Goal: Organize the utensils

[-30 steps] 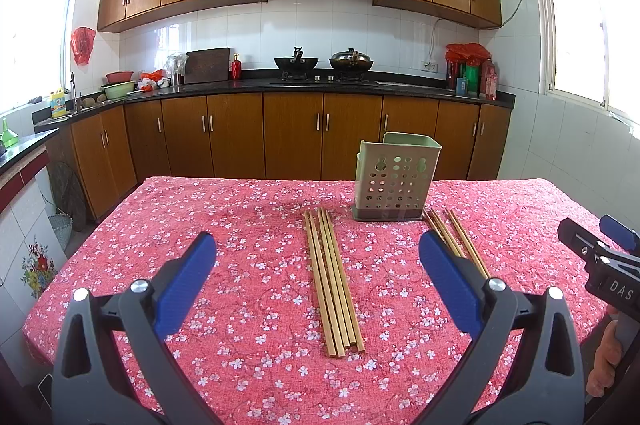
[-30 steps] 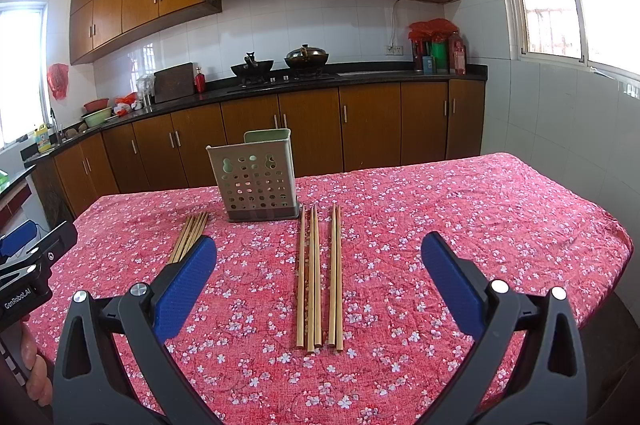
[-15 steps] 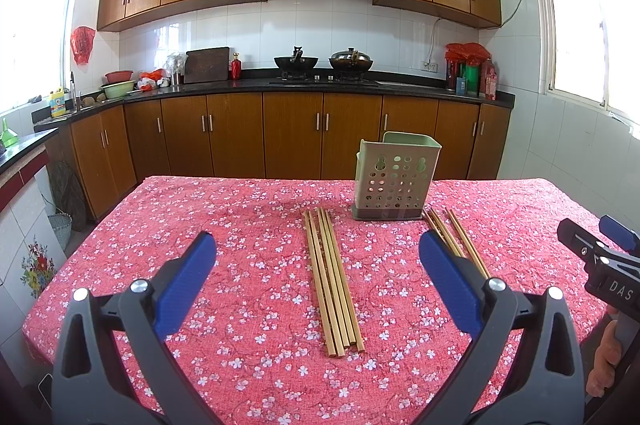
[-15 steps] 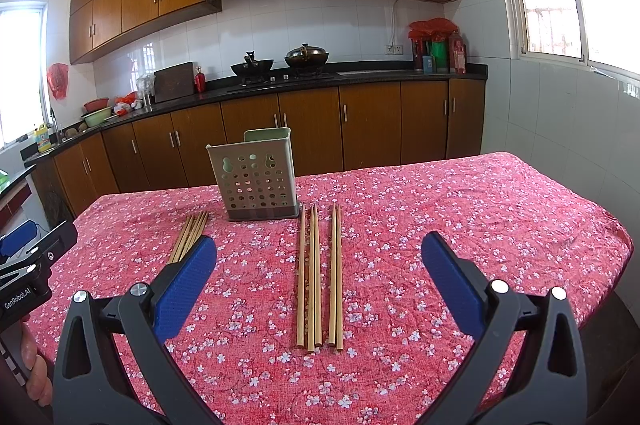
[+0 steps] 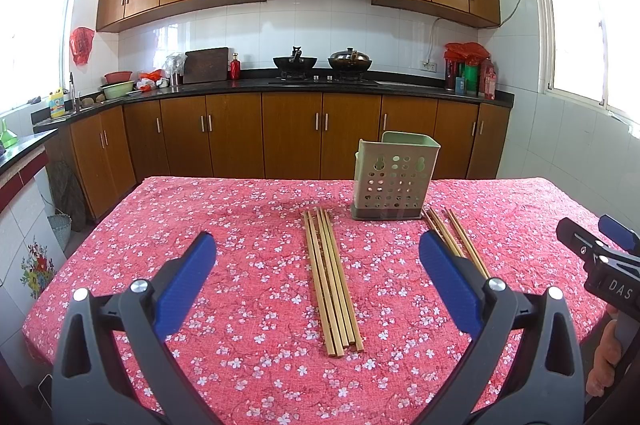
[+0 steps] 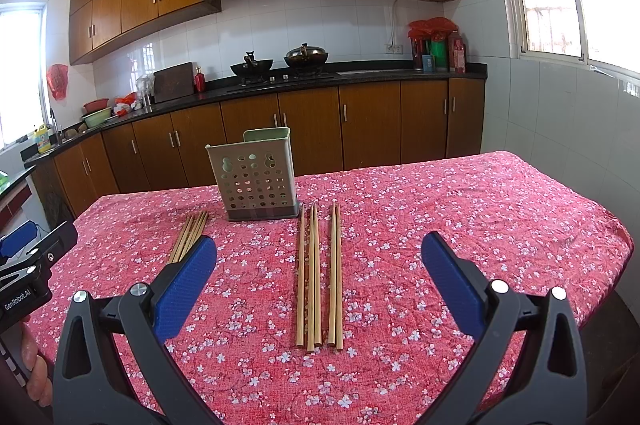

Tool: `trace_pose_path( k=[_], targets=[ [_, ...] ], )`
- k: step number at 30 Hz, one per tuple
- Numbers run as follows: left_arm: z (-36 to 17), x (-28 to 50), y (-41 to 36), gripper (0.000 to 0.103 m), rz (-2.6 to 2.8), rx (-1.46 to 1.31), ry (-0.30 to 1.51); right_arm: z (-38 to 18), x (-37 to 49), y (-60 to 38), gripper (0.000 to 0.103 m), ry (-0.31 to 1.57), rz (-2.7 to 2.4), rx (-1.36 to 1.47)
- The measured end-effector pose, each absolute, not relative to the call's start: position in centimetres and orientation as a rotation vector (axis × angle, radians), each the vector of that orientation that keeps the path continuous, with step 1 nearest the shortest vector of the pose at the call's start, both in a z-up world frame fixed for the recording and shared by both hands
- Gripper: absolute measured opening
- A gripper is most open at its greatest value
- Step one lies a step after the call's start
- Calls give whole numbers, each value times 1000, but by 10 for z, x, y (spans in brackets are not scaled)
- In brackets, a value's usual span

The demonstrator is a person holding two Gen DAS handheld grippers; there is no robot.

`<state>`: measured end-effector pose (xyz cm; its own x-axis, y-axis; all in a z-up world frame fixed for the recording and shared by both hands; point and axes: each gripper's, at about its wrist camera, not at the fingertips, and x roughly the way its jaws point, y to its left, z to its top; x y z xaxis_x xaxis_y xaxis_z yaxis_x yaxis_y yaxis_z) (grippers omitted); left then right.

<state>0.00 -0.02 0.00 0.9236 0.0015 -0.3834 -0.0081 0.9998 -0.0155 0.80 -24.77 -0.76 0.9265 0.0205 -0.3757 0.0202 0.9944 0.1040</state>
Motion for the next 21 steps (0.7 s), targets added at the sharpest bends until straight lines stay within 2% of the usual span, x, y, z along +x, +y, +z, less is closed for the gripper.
trace_pose_path(
  k=[21],
  targets=[
    [0, 0, 0, 99, 5, -17, 394, -9, 9, -248, 101, 388, 0, 109]
  ],
)
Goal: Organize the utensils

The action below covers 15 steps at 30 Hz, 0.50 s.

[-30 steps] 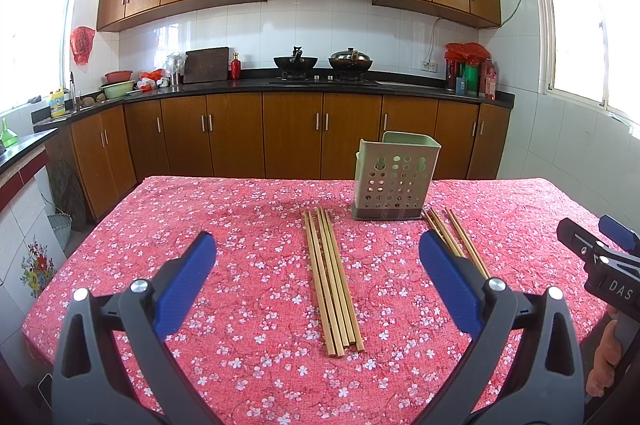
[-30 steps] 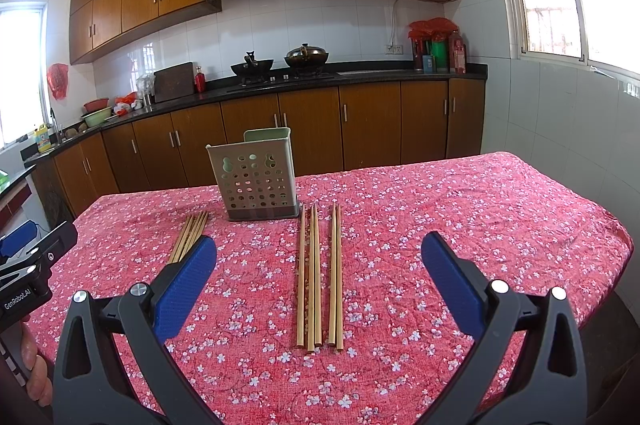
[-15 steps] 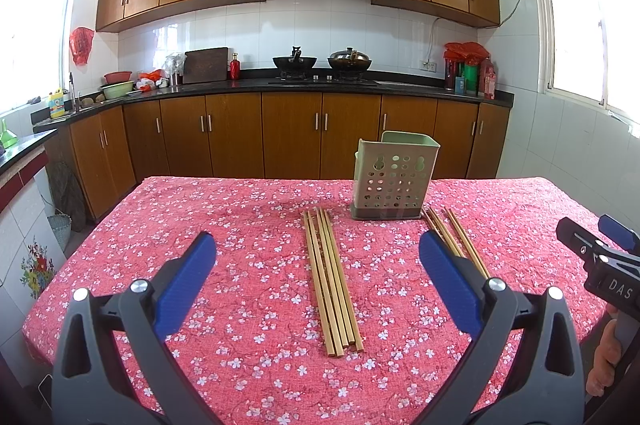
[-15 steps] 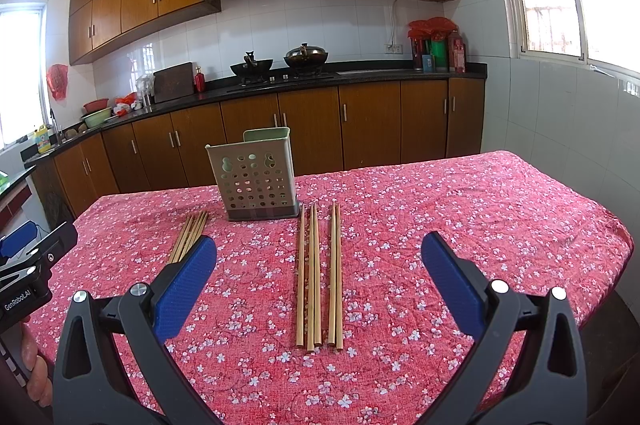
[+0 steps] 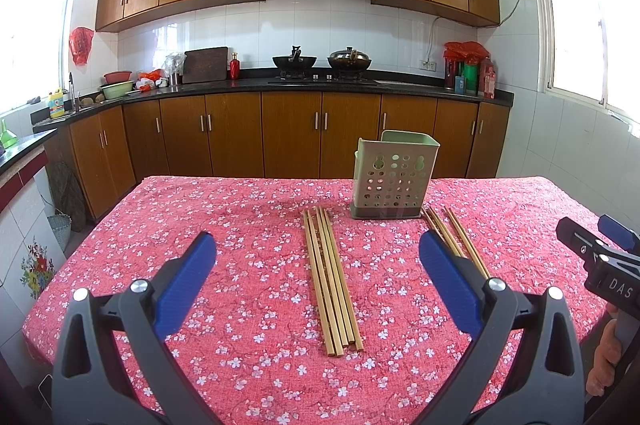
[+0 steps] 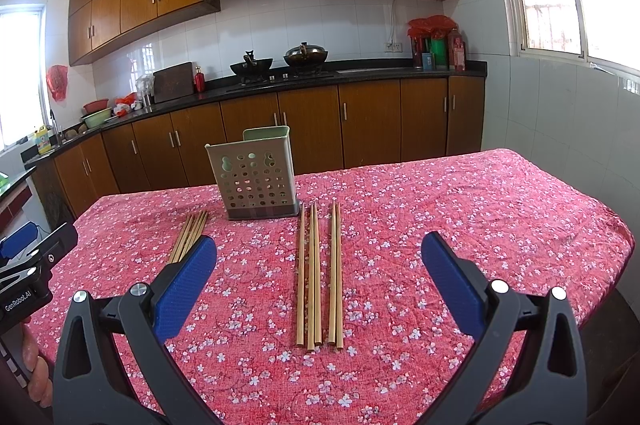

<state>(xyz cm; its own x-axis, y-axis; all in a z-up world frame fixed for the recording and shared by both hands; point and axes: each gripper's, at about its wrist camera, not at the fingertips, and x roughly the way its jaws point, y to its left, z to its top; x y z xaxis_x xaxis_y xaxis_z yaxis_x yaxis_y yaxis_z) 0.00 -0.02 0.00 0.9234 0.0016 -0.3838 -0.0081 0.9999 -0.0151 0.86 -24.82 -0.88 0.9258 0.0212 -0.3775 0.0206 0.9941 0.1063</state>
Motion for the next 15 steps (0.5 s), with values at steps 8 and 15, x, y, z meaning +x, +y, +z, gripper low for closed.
trace_pose_path(
  k=[8, 15],
  targets=[
    [0, 0, 0, 99, 5, -16, 395, -9, 8, -248, 101, 389, 0, 111],
    [0, 0, 0, 99, 5, -16, 395, -9, 8, -248, 101, 390, 0, 111]
  ],
)
